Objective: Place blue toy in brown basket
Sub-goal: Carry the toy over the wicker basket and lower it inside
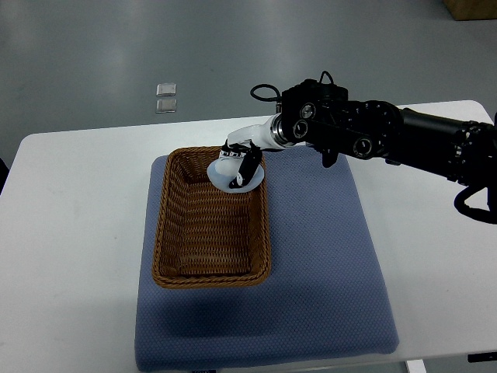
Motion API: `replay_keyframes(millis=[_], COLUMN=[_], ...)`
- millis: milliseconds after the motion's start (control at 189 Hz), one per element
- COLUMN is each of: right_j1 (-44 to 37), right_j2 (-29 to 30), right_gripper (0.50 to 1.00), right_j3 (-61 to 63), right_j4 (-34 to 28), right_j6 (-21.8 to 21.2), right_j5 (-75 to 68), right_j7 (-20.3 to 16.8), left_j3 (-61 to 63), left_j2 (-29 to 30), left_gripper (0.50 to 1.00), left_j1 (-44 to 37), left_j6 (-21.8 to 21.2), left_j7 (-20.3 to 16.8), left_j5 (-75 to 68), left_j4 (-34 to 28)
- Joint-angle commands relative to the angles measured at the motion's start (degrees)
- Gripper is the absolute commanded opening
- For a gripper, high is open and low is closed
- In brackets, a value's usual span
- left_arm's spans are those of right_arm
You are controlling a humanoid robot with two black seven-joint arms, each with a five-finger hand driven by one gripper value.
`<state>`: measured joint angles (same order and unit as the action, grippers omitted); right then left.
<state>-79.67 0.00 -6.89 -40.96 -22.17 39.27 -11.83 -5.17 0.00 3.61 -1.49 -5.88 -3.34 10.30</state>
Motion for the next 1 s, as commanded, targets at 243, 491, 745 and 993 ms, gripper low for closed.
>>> replay_keyframes(millis=[243, 491, 745, 993], right_j1=[1.8, 6.6, 9.7, 10.8], right_j2=[0.0, 0.0, 0.0, 0.0], right_gripper=[0.684, 0.703, 0.721, 0.87], right_j3=[1.7, 2.4, 2.5, 2.5], right_j4=[-3.3, -4.6, -4.8, -4.7], right_j6=[0.0, 3.7, 5.9, 6.6], right_j5=[-1.7, -1.1, -0.6, -0.6], right_j7=[3.2, 5.7, 6.8, 7.5], left_j3=[0.2, 0.2, 0.3, 0.4], left_j2=[0.0, 0.0, 0.0, 0.0], left_gripper=[1.0, 1.0, 1.0, 1.0], left_j1=[0.0, 0.0, 0.1, 0.1], left_j6=[0.0, 0.0, 0.0, 0.0], left_j7=[0.0, 0.1, 0.1, 0.1], left_j5=[0.0, 0.0, 0.0, 0.0], left_j4=[0.0, -0.1, -0.1, -0.1])
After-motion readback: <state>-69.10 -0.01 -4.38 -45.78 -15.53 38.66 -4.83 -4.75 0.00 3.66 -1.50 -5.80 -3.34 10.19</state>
